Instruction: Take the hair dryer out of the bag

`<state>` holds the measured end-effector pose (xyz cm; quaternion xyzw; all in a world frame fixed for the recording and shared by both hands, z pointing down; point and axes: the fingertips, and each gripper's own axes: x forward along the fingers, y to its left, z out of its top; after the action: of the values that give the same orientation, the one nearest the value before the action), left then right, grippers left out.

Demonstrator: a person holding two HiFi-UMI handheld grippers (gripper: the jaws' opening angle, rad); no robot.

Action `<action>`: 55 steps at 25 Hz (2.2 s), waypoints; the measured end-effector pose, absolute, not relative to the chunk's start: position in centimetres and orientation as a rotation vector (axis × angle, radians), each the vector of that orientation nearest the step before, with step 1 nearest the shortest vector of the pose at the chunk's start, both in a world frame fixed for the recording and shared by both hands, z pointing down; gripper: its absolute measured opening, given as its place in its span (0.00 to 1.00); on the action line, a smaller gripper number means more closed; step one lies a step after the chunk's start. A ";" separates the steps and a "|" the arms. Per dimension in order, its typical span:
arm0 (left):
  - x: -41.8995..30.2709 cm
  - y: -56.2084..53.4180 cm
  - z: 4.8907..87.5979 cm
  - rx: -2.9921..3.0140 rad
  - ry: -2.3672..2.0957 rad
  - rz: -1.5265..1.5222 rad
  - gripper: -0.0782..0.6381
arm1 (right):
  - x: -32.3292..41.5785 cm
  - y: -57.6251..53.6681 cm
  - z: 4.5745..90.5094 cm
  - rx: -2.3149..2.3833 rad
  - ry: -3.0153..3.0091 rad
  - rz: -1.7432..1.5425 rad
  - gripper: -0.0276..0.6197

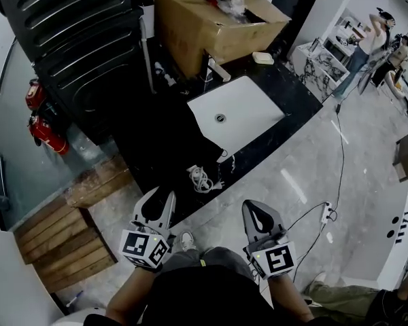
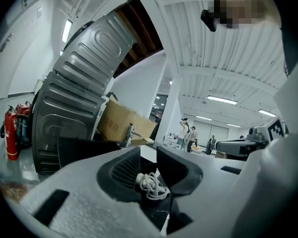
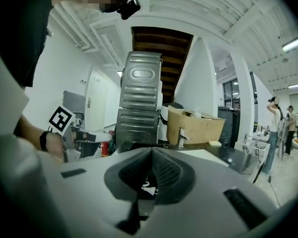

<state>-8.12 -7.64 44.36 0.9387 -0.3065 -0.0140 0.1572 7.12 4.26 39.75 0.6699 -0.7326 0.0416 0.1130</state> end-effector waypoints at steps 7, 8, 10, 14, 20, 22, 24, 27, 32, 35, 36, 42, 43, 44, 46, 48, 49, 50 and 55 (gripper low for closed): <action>-7.2 -8.5 44.9 2.653 -0.886 -0.029 0.17 | 7.5 0.1 39.8 1.872 -2.203 0.091 0.06; -7.1 -8.6 44.8 2.651 -0.895 -0.032 0.16 | 7.6 -0.5 39.7 1.853 -2.220 0.084 0.06; -6.9 -8.8 44.9 2.646 -0.929 -0.032 0.15 | 7.8 -1.7 39.9 1.812 -2.258 0.069 0.06; -6.7 -9.0 45.6 2.589 -1.031 -0.016 0.15 | 8.6 -3.9 41.5 1.695 -2.312 0.039 0.06; -7.2 -9.6 46.4 2.495 -1.172 -0.013 0.15 | 8.9 -7.7 44.0 1.478 -2.324 -0.027 0.06; -7.0 -9.2 47.0 2.467 -1.201 -0.004 0.15 | 9.0 -8.8 45.1 1.388 -2.314 -0.094 0.06; -6.9 -8.9 47.6 2.443 -1.222 0.004 0.15 | 8.9 -9.9 46.4 1.292 -2.285 -0.144 0.07; -6.6 -8.5 48.3 2.416 -1.242 0.018 0.15 | 8.6 -11.4 48.6 1.145 -2.236 -0.242 0.14; -6.4 -8.0 48.8 2.380 -1.297 0.018 0.15 | 6.9 -12.6 52.0 0.897 -2.164 -0.393 0.30; -6.3 -7.7 49.1 2.354 -1.327 0.012 0.15 | 6.2 -13.2 53.8 0.804 -2.118 -0.490 0.35; -6.3 -7.6 49.2 2.346 -1.335 0.010 0.15 | 6.0 -13.3 54.2 0.778 -2.102 -0.519 0.36; -5.7 -7.3 50.0 2.311 -1.346 0.003 0.15 | 5.7 -14.6 56.7 0.631 -1.942 -0.705 0.38; -5.6 -7.2 50.1 2.306 -1.344 0.001 0.15 | 5.6 -14.8 57.1 0.617 -1.934 -0.713 0.38; -5.5 -7.2 50.2 2.300 -1.342 0.000 0.15 | 5.6 -15.1 57.3 0.611 -1.931 -0.715 0.37; -5.4 -7.0 50.6 2.281 -1.334 0.001 0.19 | 5.7 -15.8 57.3 0.628 -1.945 -0.700 0.26; -5.1 -6.9 51.3 2.250 -1.312 0.001 0.28 | 5.7 -16.3 56.8 0.664 -1.992 -0.654 0.13; -4.9 -6.9 51.6 2.229 -1.291 -0.005 0.30 | 5.5 -16.4 56.4 0.680 -2.030 -0.618 0.09; -4.7 -7.0 51.9 2.206 -1.265 -0.017 0.32 | 5.3 -16.5 56.0 0.694 -2.077 -0.569 0.08; -2.5 -8.5 53.0 2.140 -1.178 -0.002 0.38 | 4.2 -16.7 53.1 0.760 -2.306 -0.325 0.07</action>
<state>-2.47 -8.47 53.01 0.8231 -0.4532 -0.0008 0.3422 4.24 -16.67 53.09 0.2920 -0.8855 -0.1248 0.3392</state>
